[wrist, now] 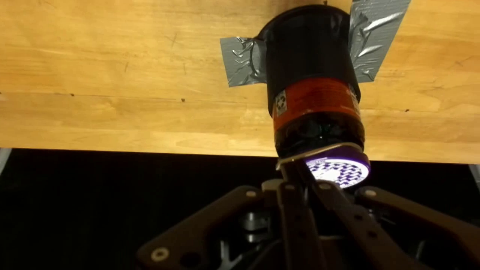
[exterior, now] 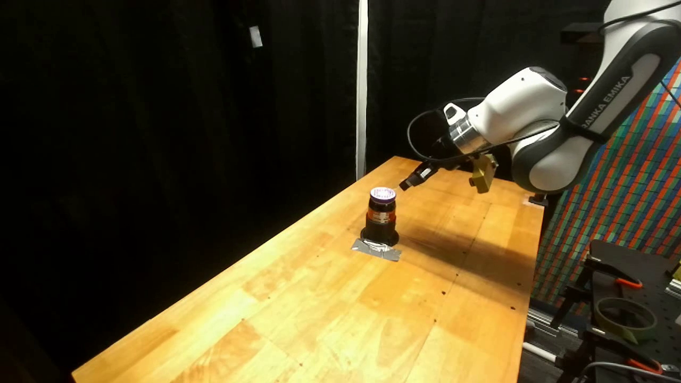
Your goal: Put the rubber band on the cup
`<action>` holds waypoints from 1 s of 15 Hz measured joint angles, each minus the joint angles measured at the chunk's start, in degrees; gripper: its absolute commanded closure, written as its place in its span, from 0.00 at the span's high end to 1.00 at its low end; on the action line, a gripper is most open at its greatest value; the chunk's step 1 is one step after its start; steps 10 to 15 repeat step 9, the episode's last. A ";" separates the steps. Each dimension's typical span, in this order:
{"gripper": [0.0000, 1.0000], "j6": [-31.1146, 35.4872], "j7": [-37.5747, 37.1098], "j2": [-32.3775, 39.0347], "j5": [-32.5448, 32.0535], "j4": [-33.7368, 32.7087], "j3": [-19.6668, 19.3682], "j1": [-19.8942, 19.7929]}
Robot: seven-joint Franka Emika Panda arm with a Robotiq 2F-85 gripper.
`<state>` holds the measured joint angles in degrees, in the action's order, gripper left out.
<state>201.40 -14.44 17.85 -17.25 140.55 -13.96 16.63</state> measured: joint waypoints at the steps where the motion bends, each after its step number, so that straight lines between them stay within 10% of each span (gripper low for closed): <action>1: 0.08 2.33 1.34 -0.07 0.70 0.94 1.49 -1.17; 5: 0.07 7.45 -1.16 -0.25 -9.14 3.50 5.94 -6.43; 6: 0.33 8.18 -2.30 -0.25 -12.03 3.83 6.69 -7.76; 9: 0.44 7.45 -5.80 -0.50 -18.30 4.14 7.78 -10.87; 15: 0.44 7.45 -5.80 -0.50 -18.30 4.14 7.78 -10.87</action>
